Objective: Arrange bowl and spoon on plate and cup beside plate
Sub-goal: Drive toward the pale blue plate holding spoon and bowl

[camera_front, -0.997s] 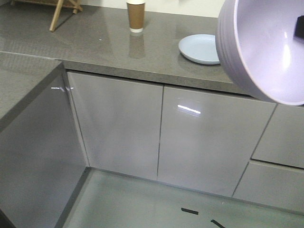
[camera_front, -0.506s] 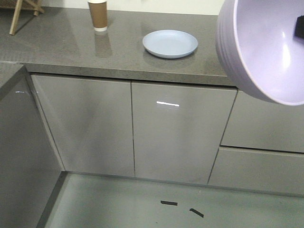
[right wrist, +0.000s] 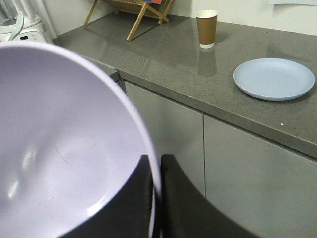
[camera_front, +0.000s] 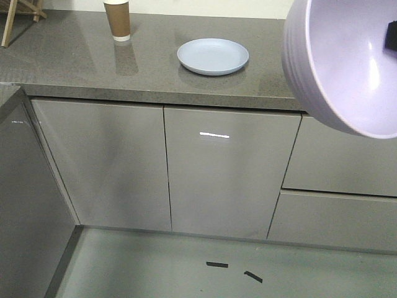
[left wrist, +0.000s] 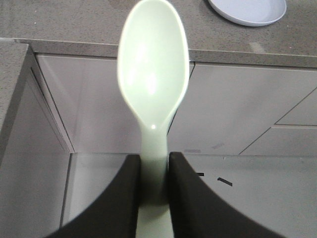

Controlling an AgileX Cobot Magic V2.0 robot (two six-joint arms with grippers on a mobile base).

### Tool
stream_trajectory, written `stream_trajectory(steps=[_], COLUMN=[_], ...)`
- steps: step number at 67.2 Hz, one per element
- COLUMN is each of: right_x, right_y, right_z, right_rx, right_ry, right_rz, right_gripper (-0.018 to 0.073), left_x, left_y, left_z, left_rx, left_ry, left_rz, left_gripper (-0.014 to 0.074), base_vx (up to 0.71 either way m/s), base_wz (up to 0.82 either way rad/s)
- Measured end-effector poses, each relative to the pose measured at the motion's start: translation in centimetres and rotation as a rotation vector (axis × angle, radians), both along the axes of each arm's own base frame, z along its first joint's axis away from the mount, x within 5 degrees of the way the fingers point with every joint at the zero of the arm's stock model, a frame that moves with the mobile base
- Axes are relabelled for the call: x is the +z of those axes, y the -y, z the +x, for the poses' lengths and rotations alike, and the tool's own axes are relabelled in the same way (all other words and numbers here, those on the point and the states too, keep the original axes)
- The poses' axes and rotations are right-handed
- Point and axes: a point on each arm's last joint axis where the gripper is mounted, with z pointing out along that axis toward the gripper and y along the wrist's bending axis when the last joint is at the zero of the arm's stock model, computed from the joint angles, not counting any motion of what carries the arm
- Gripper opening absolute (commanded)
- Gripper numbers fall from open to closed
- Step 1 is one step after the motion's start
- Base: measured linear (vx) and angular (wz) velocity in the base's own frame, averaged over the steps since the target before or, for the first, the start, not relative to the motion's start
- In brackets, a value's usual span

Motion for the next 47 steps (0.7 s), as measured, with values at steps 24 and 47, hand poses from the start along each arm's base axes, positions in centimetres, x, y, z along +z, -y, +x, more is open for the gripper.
stream_trajectory(steps=[24, 47], right_x=[0.00, -0.01], right_y=[0.00, -0.01], right_z=[0.00, -0.01], right_rx=[0.000, 0.001], right_ry=[0.000, -0.001], right_rz=[0.000, 0.000], right_gripper=[-0.0006, -0.0006], left_x=[0.00, 0.00], left_y=[-0.01, -0.01], left_z=[0.00, 0.00], left_rx=[0.000, 0.001], left_ry=[0.000, 0.000], left_rz=[0.001, 0.002], left_gripper=[-0.0008, -0.0008], base_vx=[0.04, 0.03], base_wz=[0.16, 0.04])
